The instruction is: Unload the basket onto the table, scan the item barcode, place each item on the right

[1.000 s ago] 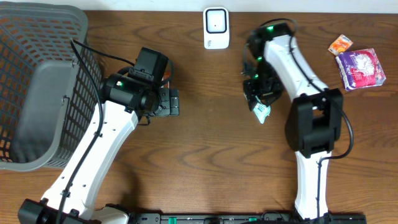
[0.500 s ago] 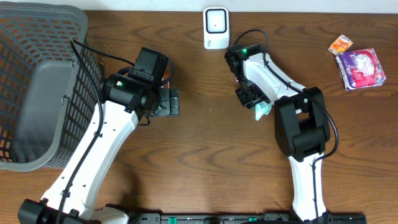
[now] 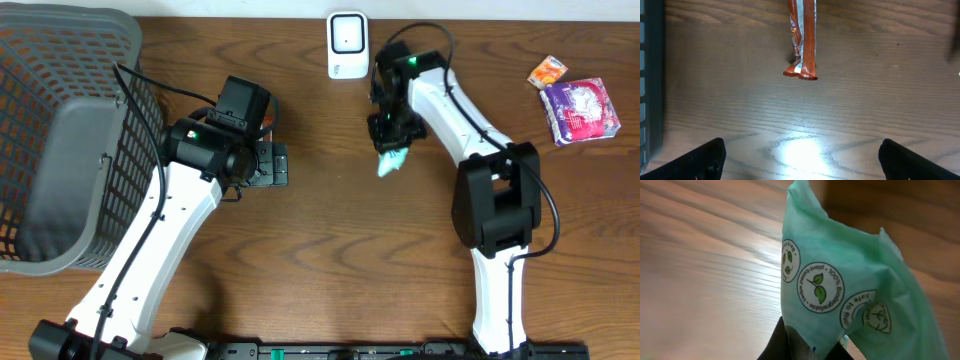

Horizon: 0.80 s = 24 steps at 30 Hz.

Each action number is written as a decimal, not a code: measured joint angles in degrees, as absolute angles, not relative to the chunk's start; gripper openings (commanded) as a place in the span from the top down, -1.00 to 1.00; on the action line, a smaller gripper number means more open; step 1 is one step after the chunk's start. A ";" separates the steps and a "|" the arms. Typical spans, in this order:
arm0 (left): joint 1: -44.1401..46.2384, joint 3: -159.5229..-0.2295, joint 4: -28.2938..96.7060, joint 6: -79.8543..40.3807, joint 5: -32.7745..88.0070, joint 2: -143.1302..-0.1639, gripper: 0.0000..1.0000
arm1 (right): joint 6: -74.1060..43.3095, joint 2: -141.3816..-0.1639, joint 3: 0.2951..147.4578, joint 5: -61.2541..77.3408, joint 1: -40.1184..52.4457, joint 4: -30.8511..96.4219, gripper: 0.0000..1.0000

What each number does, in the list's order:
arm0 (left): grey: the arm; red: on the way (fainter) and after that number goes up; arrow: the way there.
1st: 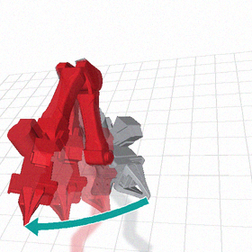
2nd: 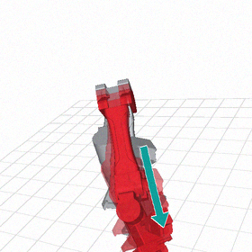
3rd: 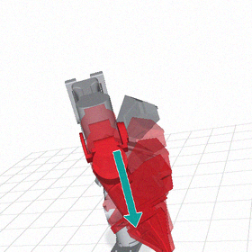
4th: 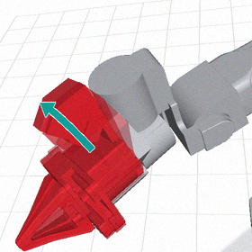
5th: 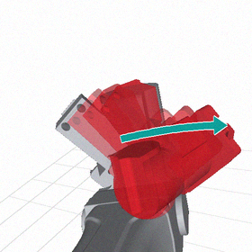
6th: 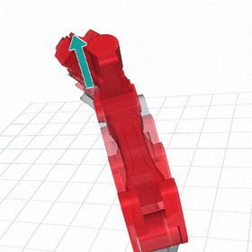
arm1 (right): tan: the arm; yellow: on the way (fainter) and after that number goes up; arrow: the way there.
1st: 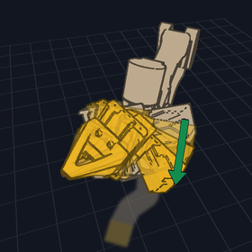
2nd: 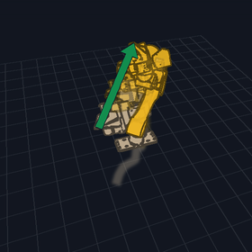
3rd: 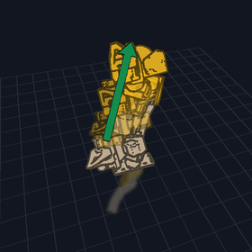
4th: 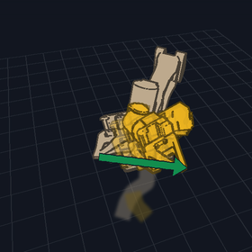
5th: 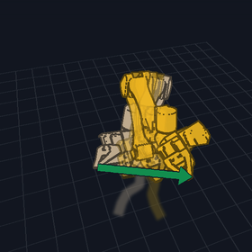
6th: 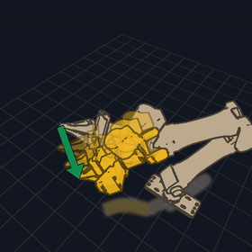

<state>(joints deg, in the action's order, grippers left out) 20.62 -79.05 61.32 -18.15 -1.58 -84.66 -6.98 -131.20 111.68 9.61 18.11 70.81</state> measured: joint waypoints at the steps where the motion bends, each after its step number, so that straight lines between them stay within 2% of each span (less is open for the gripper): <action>1: 20.62 -79.05 61.34 -18.15 -1.58 -84.66 -0.95 | -6.92 -131.20 112.16 12.99 17.74 70.65 0.98; 9: 20.62 -79.05 61.32 -18.15 -1.58 -84.66 -0.96 | -4.40 -131.20 112.40 31.20 16.21 70.89 0.98; 16: 20.62 -79.05 61.32 -18.15 -1.58 -84.66 -0.96 | -3.90 -131.20 112.42 35.57 16.19 69.10 0.98; 22: 20.62 -79.05 61.30 -18.15 -1.58 -84.66 -0.96 | -9.32 -131.20 117.43 36.29 16.12 59.57 0.98; 24: 20.62 -79.05 61.32 -18.15 -1.58 -84.66 -0.96 | -12.23 -131.20 121.23 36.47 16.10 52.84 0.98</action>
<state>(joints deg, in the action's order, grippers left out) 20.62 -79.05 61.32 -18.15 -1.58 -84.66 -12.23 -131.20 121.23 36.47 16.10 52.84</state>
